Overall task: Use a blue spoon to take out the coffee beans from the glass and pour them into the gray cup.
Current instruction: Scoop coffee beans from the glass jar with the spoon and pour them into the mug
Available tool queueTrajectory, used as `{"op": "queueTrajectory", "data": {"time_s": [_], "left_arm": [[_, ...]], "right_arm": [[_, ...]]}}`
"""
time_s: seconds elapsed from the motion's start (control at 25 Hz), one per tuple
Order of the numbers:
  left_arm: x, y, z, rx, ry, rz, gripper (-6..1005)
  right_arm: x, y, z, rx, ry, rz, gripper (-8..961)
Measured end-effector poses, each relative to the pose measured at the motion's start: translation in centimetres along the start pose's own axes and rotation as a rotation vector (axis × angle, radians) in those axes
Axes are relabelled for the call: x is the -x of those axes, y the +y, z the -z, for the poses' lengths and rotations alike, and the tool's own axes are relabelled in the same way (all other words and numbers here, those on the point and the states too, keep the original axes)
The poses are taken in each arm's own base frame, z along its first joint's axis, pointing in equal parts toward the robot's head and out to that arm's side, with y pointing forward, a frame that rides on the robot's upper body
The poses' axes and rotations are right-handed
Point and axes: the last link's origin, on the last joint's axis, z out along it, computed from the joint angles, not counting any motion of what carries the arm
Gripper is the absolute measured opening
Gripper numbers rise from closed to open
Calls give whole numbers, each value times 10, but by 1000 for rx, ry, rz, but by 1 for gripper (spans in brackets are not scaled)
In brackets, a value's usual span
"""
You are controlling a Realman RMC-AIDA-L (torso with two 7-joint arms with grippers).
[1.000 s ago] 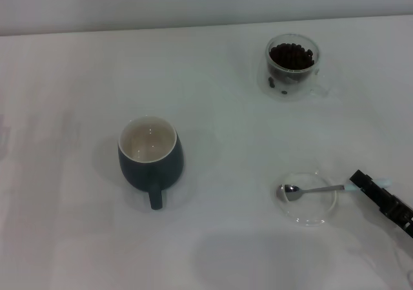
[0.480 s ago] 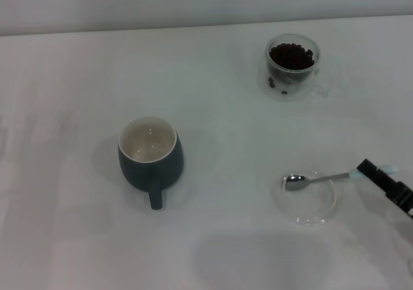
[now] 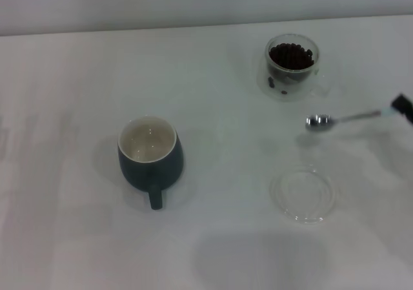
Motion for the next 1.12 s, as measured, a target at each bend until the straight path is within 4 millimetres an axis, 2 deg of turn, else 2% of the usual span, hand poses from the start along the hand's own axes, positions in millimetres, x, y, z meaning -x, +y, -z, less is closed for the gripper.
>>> {"op": "queueTrajectory", "data": {"time_s": [0.08, 0.24, 0.4, 0.48, 0.6, 0.76, 0.92, 1.12], "left_arm": [[0, 1, 0, 1, 0, 2, 680], [0, 3, -1, 3, 2, 6, 680], [0, 3, 0, 2, 1, 10, 680], [0, 5, 1, 2, 0, 16, 679], [1, 6, 2, 0, -1, 23, 679], [1, 5, 2, -5, -1, 24, 679], [0, 3, 1, -17, 2, 27, 679], [-1, 3, -1, -19, 6, 29, 679]], "right_arm": [[16, 4, -20, 46, -5, 50, 144], [49, 16, -73, 133, 11, 164, 144], [81, 25, -116, 149, 47, 311, 144], [92, 29, -131, 139, 77, 392, 144], [107, 32, -146, 103, 123, 518, 144], [119, 36, -154, 70, 178, 663, 144], [119, 36, -160, 40, 252, 767, 144], [112, 33, -167, 13, 305, 812, 144]]}}
